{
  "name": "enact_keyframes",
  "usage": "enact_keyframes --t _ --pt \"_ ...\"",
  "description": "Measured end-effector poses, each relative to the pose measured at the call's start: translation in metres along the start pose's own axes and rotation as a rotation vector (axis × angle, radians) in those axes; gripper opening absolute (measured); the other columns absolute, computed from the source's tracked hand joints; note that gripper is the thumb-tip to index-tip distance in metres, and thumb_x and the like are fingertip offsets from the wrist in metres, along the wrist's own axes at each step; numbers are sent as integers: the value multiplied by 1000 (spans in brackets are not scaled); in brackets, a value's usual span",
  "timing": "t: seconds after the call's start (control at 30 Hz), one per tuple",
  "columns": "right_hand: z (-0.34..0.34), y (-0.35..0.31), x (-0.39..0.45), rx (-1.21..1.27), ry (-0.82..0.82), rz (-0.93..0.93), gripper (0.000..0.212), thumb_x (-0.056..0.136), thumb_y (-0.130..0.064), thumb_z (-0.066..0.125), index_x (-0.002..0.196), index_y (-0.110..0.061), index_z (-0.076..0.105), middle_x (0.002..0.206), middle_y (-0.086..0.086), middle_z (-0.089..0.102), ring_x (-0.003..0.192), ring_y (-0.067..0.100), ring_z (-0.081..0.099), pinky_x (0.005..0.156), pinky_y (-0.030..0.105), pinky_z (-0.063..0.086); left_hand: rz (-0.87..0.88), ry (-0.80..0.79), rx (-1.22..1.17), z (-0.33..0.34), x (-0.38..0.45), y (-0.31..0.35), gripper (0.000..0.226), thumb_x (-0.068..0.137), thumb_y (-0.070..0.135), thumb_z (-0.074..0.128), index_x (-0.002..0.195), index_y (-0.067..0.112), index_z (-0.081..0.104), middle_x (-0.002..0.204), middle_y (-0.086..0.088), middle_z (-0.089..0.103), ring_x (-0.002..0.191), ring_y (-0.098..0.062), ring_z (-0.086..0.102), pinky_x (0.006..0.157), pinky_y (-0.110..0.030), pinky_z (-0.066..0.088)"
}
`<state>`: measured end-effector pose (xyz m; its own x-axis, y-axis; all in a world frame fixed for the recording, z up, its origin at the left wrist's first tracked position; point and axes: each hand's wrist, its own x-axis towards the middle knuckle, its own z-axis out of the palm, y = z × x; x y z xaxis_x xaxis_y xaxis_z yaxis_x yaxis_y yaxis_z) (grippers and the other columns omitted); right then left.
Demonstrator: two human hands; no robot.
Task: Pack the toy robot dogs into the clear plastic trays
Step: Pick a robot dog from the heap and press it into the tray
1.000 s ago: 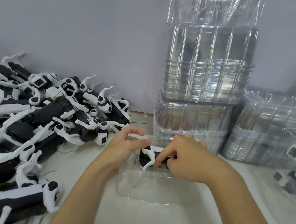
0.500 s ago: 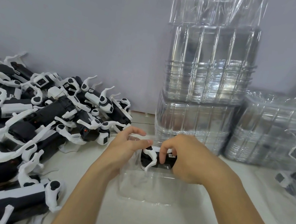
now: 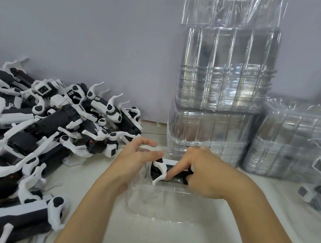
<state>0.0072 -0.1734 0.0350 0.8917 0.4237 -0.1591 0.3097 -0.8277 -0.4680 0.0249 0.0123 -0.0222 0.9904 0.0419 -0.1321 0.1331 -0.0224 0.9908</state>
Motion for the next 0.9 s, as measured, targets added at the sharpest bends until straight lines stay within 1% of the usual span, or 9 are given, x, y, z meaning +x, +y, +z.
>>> enact_keyframes --t 0.17,0.27,0.37,0.47,0.53,0.63,0.73,0.83,0.9 --pt "4 -9 3 -162 19 -27 50 93 -9 49 95 -52 75 88 -17 35 105 17 32 106 37 29 1 6 17 0 0 1 45 61 32 81 103 24 67 100 -9 71 91 -24 64 93 -46 49" --pt "6 -7 4 -119 62 -11 43 93 -11 51 88 -45 78 82 -18 35 105 17 33 107 39 28 12 9 44 1 -1 1 37 72 28 84 104 24 67 108 -13 70 90 -21 62 90 -42 48" --pt "4 -4 4 -58 67 -16 48 91 -7 49 83 -45 78 76 -15 42 88 9 39 93 31 36 9 15 46 1 -2 2 41 67 32 83 104 24 67 115 -17 68 90 -21 62 91 -43 48" --pt "-4 4 1 130 87 -22 54 89 0 46 80 -43 77 75 0 62 59 7 47 56 23 45 13 15 62 1 -1 2 28 80 25 81 104 24 66 110 -14 69 89 -18 61 83 -35 45" --pt "-10 14 0 192 204 -44 46 91 -4 52 80 -42 75 83 3 64 62 10 53 55 23 46 17 19 84 0 0 2 23 83 25 79 101 25 66 97 -6 68 88 -16 60 81 -33 44" --pt "-16 29 -3 188 333 -20 27 92 -21 69 80 -45 71 91 -11 56 76 3 52 59 15 37 28 14 111 -1 1 1 16 85 28 77 97 27 66 78 9 65 84 -15 59 80 -32 42" --pt "-16 40 -5 189 289 36 12 87 -32 76 87 -43 70 95 -7 53 75 5 48 62 17 34 44 2 123 -1 1 2 19 81 30 81 94 32 67 83 6 61 81 -12 57 79 -31 41" --pt "-15 42 -5 227 296 67 14 85 -32 78 91 -40 69 93 -4 53 73 8 48 63 20 36 79 2 172 -1 0 4 22 82 25 81 96 32 66 86 4 58 71 -4 55 71 -24 39" --pt "-13 39 -3 249 332 103 16 83 -29 81 89 -37 68 92 -3 54 75 10 51 63 21 37 96 -5 217 -1 -2 6 20 85 24 78 98 32 65 89 2 59 74 -5 55 70 -22 39"
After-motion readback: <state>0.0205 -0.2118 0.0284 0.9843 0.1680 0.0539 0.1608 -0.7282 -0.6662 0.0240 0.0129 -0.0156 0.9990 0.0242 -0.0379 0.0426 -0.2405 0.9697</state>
